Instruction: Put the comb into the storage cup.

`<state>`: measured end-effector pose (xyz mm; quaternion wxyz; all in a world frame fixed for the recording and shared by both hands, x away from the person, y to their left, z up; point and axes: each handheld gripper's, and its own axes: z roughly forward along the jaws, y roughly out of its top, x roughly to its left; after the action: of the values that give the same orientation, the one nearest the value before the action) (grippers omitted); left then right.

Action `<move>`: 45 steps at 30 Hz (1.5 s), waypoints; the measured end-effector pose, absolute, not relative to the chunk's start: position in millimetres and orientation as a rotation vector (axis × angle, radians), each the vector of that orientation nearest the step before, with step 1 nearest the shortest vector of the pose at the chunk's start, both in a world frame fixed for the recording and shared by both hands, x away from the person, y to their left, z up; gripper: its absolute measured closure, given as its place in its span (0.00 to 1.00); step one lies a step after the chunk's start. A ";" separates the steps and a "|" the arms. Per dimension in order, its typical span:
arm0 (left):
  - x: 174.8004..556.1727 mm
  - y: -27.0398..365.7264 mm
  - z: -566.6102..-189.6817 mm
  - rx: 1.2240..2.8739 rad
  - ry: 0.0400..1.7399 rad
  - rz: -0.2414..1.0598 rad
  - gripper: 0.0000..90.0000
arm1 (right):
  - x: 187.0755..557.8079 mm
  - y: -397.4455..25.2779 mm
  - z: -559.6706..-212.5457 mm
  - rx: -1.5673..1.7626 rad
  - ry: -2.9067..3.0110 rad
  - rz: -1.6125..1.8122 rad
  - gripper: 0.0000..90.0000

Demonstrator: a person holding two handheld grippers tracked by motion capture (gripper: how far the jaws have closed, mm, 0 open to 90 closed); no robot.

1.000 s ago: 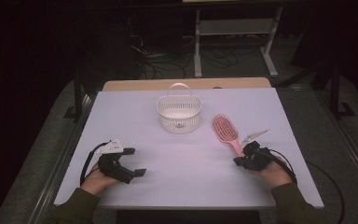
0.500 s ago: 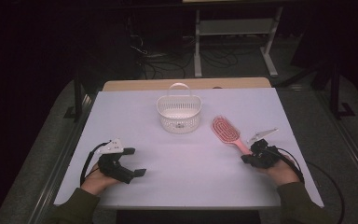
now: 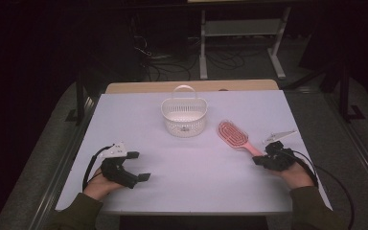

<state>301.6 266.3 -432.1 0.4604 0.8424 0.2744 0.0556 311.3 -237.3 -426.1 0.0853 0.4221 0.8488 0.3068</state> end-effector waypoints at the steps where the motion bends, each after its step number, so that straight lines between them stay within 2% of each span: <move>1: 301.5 266.3 -432.0 2.073 0.675 0.137 0.00 | 310.1 -236.7 -424.3 1.258 2.527 0.942 0.96; 7: 301.3 266.3 -431.8 2.072 0.672 0.137 0.00 | 299.9 -227.0 -417.5 1.212 2.519 1.048 0.77; 11: 301.1 266.1 -431.6 2.069 0.673 0.137 0.00 | 292.5 -217.0 -417.5 1.182 2.494 1.101 0.58; 25: 300.8 266.2 -431.8 2.075 0.666 0.134 0.00 | 282.7 -189.8 -432.7 1.139 2.438 1.205 0.12; 27: 300.8 266.0 -432.0 2.076 0.664 0.134 0.00 | 284.6 -185.5 -436.6 1.147 2.459 1.214 0.01; 45: 300.1 267.1 -431.7 2.069 0.670 0.133 0.00 | 284.7 -174.9 -439.0 1.068 2.515 1.186 0.00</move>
<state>300.1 267.1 -431.7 0.4632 0.8416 0.2725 0.0539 284.7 -174.9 -439.0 0.0814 0.3574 0.8415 0.3968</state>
